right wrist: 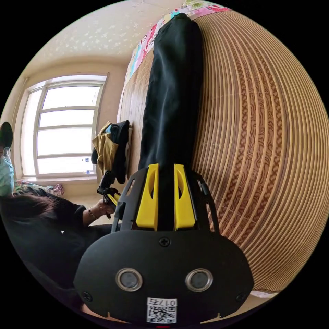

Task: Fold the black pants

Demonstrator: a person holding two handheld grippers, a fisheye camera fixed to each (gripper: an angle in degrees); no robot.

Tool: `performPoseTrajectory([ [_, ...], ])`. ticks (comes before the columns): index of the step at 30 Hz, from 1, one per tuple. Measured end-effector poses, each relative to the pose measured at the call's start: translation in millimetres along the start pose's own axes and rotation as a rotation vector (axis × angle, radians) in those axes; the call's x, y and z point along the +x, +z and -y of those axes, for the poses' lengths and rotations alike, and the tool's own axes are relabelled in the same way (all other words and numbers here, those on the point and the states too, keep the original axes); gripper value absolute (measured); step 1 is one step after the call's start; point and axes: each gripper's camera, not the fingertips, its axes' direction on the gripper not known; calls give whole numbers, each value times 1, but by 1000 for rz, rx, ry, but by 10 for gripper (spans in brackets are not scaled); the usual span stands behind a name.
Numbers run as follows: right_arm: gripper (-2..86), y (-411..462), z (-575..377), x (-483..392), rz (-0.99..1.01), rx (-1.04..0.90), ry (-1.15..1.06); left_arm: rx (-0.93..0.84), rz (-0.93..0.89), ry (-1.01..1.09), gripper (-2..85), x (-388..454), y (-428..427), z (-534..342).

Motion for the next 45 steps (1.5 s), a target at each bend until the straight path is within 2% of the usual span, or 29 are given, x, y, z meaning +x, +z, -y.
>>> performPoseTrajectory([
  [4, 140, -37, 47, 40, 126, 35, 73, 251, 28, 70, 122, 28, -57, 36],
  [6, 159, -34, 75, 54, 194, 2, 84, 268, 40, 86, 145, 26, -63, 80],
  [9, 166, -9, 117, 68, 269, -107, 111, 198, 86, 62, 161, 15, -50, 171],
  [11, 158, 12, 136, 67, 335, -179, 104, 116, 46, 82, 136, 12, -30, 221],
  [13, 121, 27, 147, 55, 251, -229, 61, -18, 42, 86, 82, 10, 11, 270],
  [15, 74, 16, 143, 37, 176, -187, -26, -84, 61, 106, 62, 13, 35, 285],
  [17, 54, -10, 132, 15, 250, -105, -101, -53, 100, 152, 54, 28, 38, 275],
  [19, 33, -63, 108, -26, 403, 26, -210, 70, 0, 383, 51, 86, 27, 225],
  [21, 21, -104, 88, -76, 488, 60, -343, 146, -87, 563, 50, 145, 17, 173],
  [25, 8, -192, 47, -214, 508, 68, -666, 271, 70, 917, 48, 314, 24, 36],
  [31, 3, -299, 37, -355, 480, 170, -914, 505, 123, 1126, 49, 488, 23, -69],
  [33, 4, -318, 49, -375, 443, 205, -929, 573, 163, 1153, 49, 526, 25, -77],
  [37, 3, -325, 110, -369, 393, 167, -816, 635, 196, 1024, 50, 561, 24, -28],
  [41, 5, -296, 176, -322, 310, 109, -676, 598, 261, 841, 50, 532, 27, 61],
  [45, 10, -256, 226, -291, 127, 97, -625, 598, 405, 720, 49, 484, 37, 144],
])
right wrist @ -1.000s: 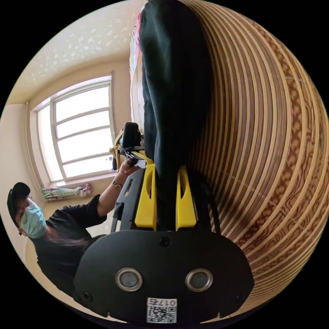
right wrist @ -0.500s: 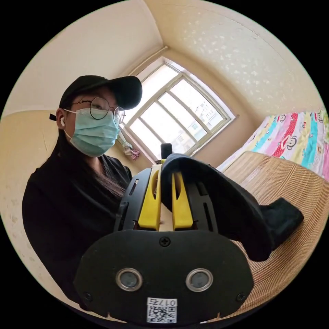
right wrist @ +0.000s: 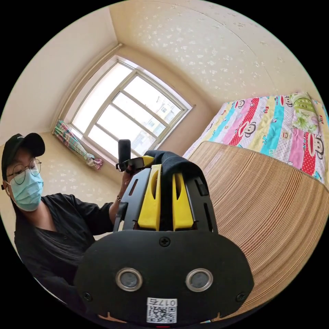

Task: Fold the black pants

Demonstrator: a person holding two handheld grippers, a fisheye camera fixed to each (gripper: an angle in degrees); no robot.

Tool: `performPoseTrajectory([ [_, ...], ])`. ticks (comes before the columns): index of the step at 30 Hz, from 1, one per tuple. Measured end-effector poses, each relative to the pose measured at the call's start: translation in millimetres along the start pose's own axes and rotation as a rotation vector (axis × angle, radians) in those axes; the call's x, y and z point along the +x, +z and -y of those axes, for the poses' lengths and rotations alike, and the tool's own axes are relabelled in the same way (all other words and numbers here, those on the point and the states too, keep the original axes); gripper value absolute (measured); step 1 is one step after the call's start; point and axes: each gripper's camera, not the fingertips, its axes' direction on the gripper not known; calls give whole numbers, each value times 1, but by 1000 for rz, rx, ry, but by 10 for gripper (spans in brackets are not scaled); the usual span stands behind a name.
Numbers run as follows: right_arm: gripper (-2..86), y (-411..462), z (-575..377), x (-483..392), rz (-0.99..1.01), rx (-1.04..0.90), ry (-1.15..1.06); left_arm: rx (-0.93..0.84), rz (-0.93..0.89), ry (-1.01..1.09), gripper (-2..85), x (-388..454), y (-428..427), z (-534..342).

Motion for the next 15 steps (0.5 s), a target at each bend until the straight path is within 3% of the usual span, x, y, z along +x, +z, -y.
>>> performPoseTrajectory([
  [6, 30, 64, -82, 35, -204, -157, -19, -55, -9, -117, 51, -71, 86, -84],
  [12, 82, 152, -290, 134, -87, -454, 539, -358, -38, -593, 98, -158, 205, -307],
  [15, 115, 141, -331, 148, -33, -449, 666, -473, -24, -765, 120, -177, 217, -381],
])
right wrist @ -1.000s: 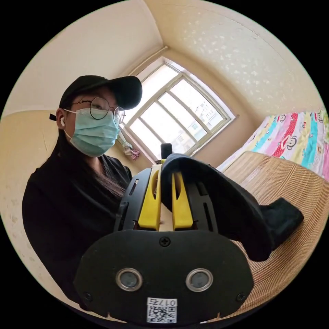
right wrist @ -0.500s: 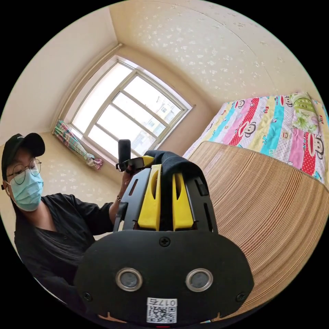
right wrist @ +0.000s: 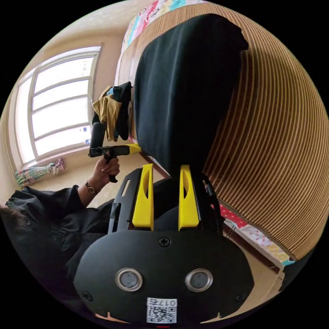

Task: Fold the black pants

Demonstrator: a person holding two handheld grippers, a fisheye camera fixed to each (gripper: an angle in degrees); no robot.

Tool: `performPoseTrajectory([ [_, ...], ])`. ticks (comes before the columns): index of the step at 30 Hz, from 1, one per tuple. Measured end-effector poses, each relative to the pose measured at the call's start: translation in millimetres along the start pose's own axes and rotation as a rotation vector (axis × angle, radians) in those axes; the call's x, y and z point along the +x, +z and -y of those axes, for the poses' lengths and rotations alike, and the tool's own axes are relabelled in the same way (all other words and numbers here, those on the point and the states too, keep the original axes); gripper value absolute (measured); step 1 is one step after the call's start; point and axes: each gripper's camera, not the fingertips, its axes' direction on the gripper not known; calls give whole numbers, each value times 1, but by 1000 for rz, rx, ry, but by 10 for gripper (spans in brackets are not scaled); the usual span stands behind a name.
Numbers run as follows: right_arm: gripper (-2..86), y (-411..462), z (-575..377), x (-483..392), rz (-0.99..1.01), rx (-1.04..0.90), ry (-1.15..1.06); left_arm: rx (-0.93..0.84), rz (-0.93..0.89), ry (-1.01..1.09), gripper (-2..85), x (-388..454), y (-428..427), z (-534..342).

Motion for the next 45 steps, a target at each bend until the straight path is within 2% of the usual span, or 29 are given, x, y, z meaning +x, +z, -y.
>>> performPoseTrajectory([
  [3, 149, -39, 2, 14, 42, 162, 47, 106, -43, -28, 139, -13, -32, -2],
  [7, 203, -89, 40, 33, 67, 372, 67, 190, 7, 81, 165, 8, -74, 64],
  [9, 220, -85, 70, 46, 93, 344, 75, 176, 38, 133, 168, 16, -75, 107],
  [12, 229, -48, 108, 54, 165, 207, 24, 111, 242, 208, 162, 22, -47, 164],
  [13, 223, -37, 109, 52, 115, 221, 24, 28, 270, 213, 156, 18, -24, 179],
  [16, 185, -26, 92, 46, 138, 347, 77, 42, 328, 206, 70, 20, -10, 174],
  [17, 177, -22, 89, 44, 164, 356, 85, -8, 281, 206, 51, 18, -2, 174],
  [19, 147, -5, 73, 32, 213, 344, 110, -49, 31, 110, 43, 1, 9, 155],
  [23, 116, 17, 49, -5, 339, 322, 101, -31, 7, 111, 39, 2, -11, 102],
  [29, 82, 46, 68, -140, 451, 295, -32, 118, 63, 153, 37, 29, -132, 14],
  [36, 83, 99, 176, -362, 559, 197, -348, 526, 125, 211, 40, 45, -379, -71],
  [38, 88, 121, 206, -412, 525, 182, -392, 593, 172, 203, 41, 42, -434, -82],
  [41, 110, 168, 256, -454, 442, 164, -296, 605, 349, 138, 48, 11, -490, -73],
  [43, 126, 221, 301, -457, 254, 43, -228, 586, 495, -113, 48, -50, -506, -59],
  [45, 122, 255, 323, -447, 78, -111, -126, 604, 468, -230, 46, -91, -507, -68],
])
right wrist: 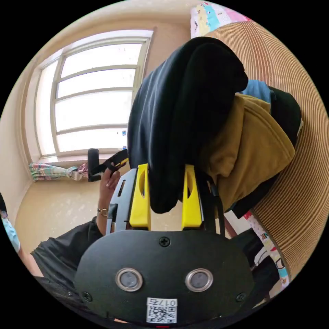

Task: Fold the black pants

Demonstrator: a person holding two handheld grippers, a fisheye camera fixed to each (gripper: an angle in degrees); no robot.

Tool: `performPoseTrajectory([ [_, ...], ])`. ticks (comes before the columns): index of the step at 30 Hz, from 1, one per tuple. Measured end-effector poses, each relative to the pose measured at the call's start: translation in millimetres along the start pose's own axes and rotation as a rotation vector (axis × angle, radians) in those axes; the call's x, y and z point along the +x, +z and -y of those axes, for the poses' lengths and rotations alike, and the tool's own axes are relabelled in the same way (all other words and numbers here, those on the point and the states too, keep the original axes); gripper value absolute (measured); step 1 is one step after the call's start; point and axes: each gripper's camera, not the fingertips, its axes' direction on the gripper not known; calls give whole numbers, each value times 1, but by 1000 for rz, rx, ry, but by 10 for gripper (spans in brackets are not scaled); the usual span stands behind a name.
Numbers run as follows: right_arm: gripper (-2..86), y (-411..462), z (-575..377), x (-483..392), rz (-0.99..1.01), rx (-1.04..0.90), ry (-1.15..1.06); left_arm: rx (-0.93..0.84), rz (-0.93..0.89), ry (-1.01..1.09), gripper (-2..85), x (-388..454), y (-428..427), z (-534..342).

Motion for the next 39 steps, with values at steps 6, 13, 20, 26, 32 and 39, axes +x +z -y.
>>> performPoseTrajectory([
  [6, 103, -19, -50, -43, -52, 14, -102, 162, -155, -53, 88, -7, 20, -85],
  [13, 49, -119, -170, -101, -476, 25, -339, 299, -260, 138, 57, 116, 61, -158],
  [20, 9, -266, -326, -145, -1062, 496, -344, 180, -403, 783, 52, 313, 117, -182],
  [26, 6, -382, -523, -146, -989, 1198, -218, -41, -778, 984, -4, 464, 179, -249],
  [32, 13, -492, -624, -7, -1041, 1039, 321, -240, -980, 915, -10, 571, 269, -297],
  [39, 61, -606, -696, 173, -930, 923, 777, -294, -946, 1026, -7, 638, 320, -363],
])
